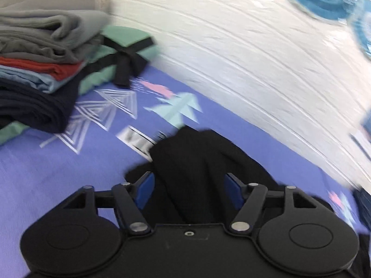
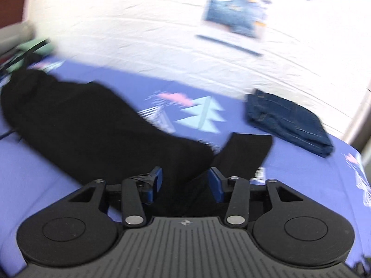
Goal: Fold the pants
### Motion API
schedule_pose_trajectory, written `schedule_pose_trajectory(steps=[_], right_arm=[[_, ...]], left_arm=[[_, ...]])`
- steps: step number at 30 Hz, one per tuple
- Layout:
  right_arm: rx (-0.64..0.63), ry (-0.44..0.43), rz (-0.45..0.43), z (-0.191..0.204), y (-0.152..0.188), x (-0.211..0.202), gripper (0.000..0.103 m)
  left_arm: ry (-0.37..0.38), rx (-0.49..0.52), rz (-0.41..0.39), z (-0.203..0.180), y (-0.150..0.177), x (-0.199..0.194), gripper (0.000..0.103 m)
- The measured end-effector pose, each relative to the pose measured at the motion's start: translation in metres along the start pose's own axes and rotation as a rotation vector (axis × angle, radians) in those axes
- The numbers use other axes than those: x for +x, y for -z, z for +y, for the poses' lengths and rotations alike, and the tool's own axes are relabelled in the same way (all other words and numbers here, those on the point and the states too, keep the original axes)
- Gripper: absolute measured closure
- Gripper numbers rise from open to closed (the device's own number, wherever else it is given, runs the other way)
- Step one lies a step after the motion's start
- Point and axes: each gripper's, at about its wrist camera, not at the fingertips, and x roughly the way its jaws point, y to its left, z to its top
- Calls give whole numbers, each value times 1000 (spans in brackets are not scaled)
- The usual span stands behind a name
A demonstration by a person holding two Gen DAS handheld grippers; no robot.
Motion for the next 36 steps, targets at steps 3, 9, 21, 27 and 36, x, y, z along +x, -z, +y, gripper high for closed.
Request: schedule_pose_trajectory(steps=[3,9,21,27,36], right_arm=[[60,65,-26,-8,-8,17,20],[144,149,0,-24,-27,67,18],[200,192,189,-36,-28,137,40],[412,218,-89,-68,-38,53,96],[733,377,-58,-107,66,-31,94]], left_arm=[[-47,-15,0,4,-10,21,0],[-59,43,49,9,-2,39,49],[-93,-8,9,42,14,11,88],[-91,14,-30,28,8,-3,54],[57,26,-59,2,13,-37,35]])
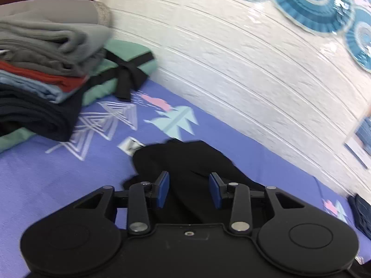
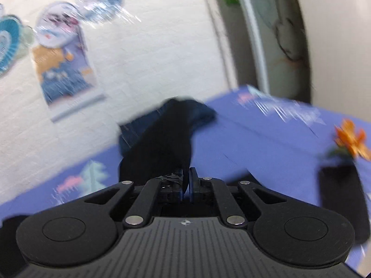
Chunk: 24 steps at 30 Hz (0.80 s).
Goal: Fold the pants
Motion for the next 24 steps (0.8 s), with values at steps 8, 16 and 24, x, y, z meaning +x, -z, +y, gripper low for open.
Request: schedule_pose_trajectory(steps=[8,16,24], right_arm=[[26,76,15,-20,9,-1,57],[134,113,53,-42,11,0,22],[220,78,59,-47,16,10,0]], left_arm=[[46,118,24,-27,14,-8,8],[41,103,103,-29,35,0,8],[66,132,138,-44,46,5,9]])
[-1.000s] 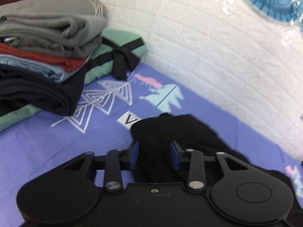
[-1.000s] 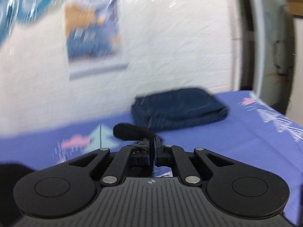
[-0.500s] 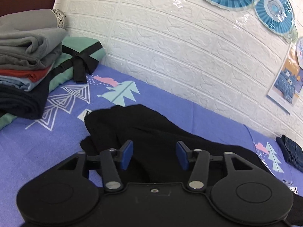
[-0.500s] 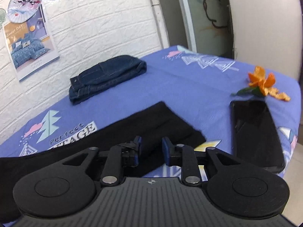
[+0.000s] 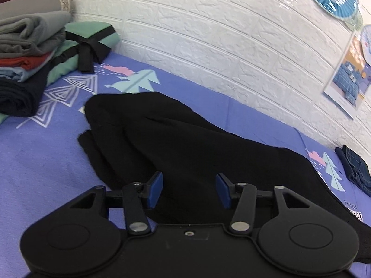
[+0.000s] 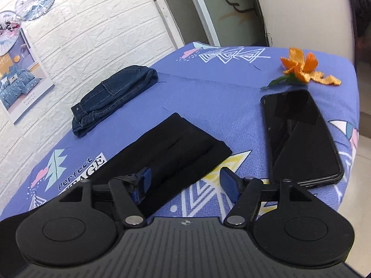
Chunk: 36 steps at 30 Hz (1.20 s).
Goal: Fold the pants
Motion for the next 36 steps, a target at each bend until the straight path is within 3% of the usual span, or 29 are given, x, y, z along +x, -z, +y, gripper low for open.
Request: schedule_pose_trajectory(steps=[9,10,12,13,18,20,22,26,29,31,33,36], right_arm=[[68,-8,-51,5,-8,27,3],[61,0,-48,6,-9,26,27],[89,-36,-48,0,-10,23,57],[114,-66,-49,-5,-10,21,63],[164,-98,-10,-17,-10,23,59],[181,-107,-7,-19,-9,23,58],[178,-120,1,-20,-9,24,50],[164,-140,14,-21,-10,26,45],[159,-146,19,-22,-11,28,45],[132,-133,25,-20,-14,29,53],[104,-118,30,-18,-15,31,69],[125,-153,2,-14,-20,24,76]], left_arm=[[51,25,44,-25,13,8,11],[63,25,47,-29,14,9,13],[103,38,60,-41,16,12,19],[125,53,67,-48,17,13,19],[262,151,130,-101,23,30,21],[323,199,152,-130,30,40,34],[379,240,174,-161,40,49,38],[492,336,237,-222,69,69,70],[532,401,288,-254,93,80,79],[540,439,295,-266,107,81,79],[527,518,244,-278,120,76,79],[493,619,184,-287,135,68,80]])
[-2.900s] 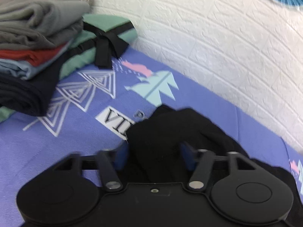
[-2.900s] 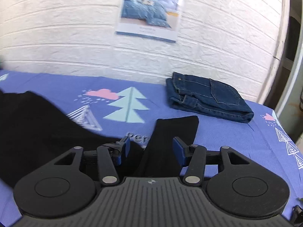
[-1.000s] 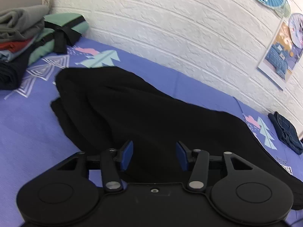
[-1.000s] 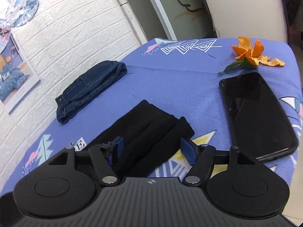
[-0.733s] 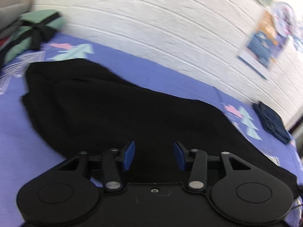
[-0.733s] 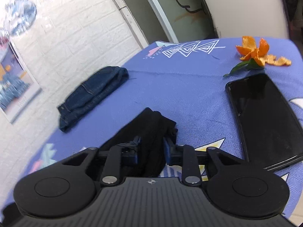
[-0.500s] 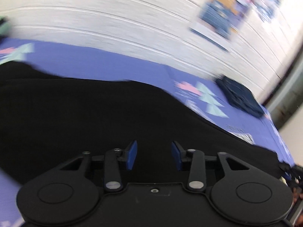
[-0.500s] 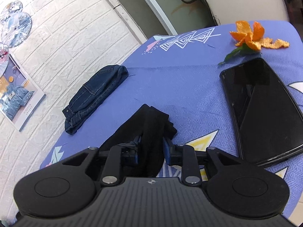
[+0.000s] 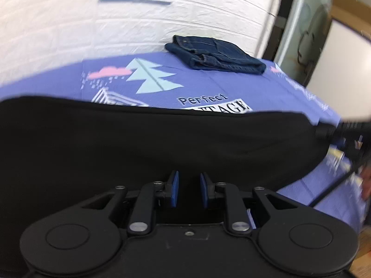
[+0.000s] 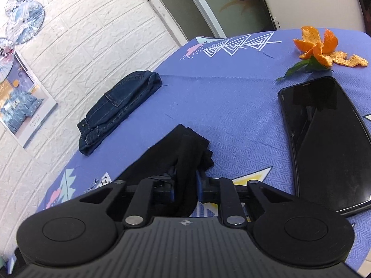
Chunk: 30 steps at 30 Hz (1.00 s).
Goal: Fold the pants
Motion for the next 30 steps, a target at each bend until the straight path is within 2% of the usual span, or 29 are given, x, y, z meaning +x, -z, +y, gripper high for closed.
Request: schedule_pose_trajectory(steps=[3,7,10,12,13,16,19,24,27,30], right_arm=[[-31,-99,-77,23,-6,-22,77],[-149,-262,-127,72,-8,-49,77],[-238,-355,-127,109,-2,-59,77],[-279,-404,-112,132,4,-60,77],[-299,-424,-100,143,9,-59,77],[-359,-476,-51,174,27,-56,77],[-412,-525,16,205,53,-46,78],[-522,-599,134,249,103,-38,79],[-582,-628,247,269,136,-28,80],[-648,-622,335,281,167,-22,80]], left_arm=[[10,-22,3,3,0,0,78],[45,-91,3,14,-3,-12,76],[40,-210,-55,41,-3,-37,54],[27,-298,-103,65,-2,-58,53],[11,-335,-128,77,0,-69,51],[-77,-390,-194,106,8,-100,34],[-119,-453,-233,132,21,-122,31],[-113,-613,-245,172,48,-139,31],[-77,-670,-241,186,61,-148,31],[-27,-703,-241,195,69,-150,31]])
